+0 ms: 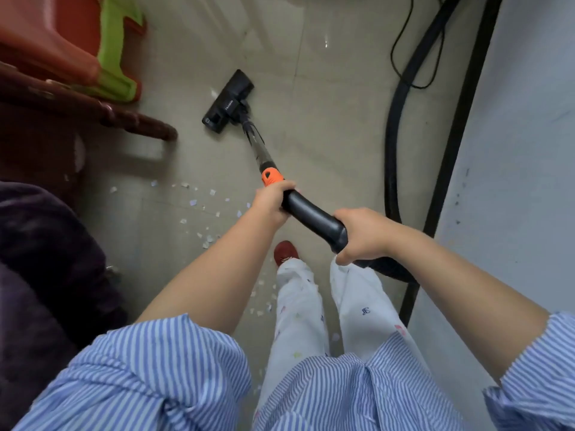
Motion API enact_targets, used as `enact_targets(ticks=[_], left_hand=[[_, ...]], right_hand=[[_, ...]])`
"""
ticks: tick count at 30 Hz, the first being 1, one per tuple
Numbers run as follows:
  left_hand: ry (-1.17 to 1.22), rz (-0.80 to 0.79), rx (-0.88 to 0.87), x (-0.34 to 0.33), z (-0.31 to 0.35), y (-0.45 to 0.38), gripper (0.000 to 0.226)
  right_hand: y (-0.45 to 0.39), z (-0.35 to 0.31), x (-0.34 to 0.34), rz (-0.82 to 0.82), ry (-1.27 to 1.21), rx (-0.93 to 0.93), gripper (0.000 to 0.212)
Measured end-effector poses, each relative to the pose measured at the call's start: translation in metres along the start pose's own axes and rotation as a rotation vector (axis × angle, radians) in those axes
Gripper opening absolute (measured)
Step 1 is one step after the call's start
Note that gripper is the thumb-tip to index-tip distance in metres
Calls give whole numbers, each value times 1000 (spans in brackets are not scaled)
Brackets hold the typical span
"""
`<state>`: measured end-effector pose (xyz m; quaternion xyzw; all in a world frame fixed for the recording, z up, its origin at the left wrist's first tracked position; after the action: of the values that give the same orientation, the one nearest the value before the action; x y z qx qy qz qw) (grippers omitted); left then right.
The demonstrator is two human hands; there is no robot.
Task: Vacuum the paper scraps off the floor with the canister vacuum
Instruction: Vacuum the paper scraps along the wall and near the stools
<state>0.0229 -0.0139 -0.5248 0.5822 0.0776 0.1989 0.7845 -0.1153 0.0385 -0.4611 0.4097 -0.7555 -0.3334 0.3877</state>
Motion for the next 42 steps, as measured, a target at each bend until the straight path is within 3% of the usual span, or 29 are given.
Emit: enact_targets(ticks=[1, 7, 9, 14, 17, 23, 32, 42], left_hand=[[48, -6, 28, 0, -2, 2, 8], [297, -71, 26, -23, -4, 21, 23], [277, -63, -1, -28, -6, 34, 26], [294, -132, -28, -43, -4, 72, 40], [349, -177, -29, -39, -5, 90, 64], [494, -81, -98, 39, 13, 98, 32], [718, -34, -187, 178, 52, 96, 35], [723, 25, -215, 325, 119, 27, 31]], right_hand=[[1, 0, -2, -1, 20, -11, 39], [34, 6, 22, 21, 73, -33, 38], [52, 7, 32, 14, 95, -24, 35], [97, -4, 64, -10, 134, -14, 29], [116, -17, 72, -7, 188, -2, 30], [115, -82, 53, -40, 318, 112, 33], [66, -206, 5, -96, 460, 300, 32], [-38, -333, -49, -67, 449, 384, 30]])
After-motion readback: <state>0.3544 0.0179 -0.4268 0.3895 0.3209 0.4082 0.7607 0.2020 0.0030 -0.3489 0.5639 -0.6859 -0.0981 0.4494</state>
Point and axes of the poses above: each hand's wrist, its own y-axis away from the middle knuckle, its own x-axis out of the back of the hand, z = x × y, the point moved 7 cm from there along -y, towards the middle knuckle, and after that the axes turned 14 degrees about y, right-handed, at the moved point
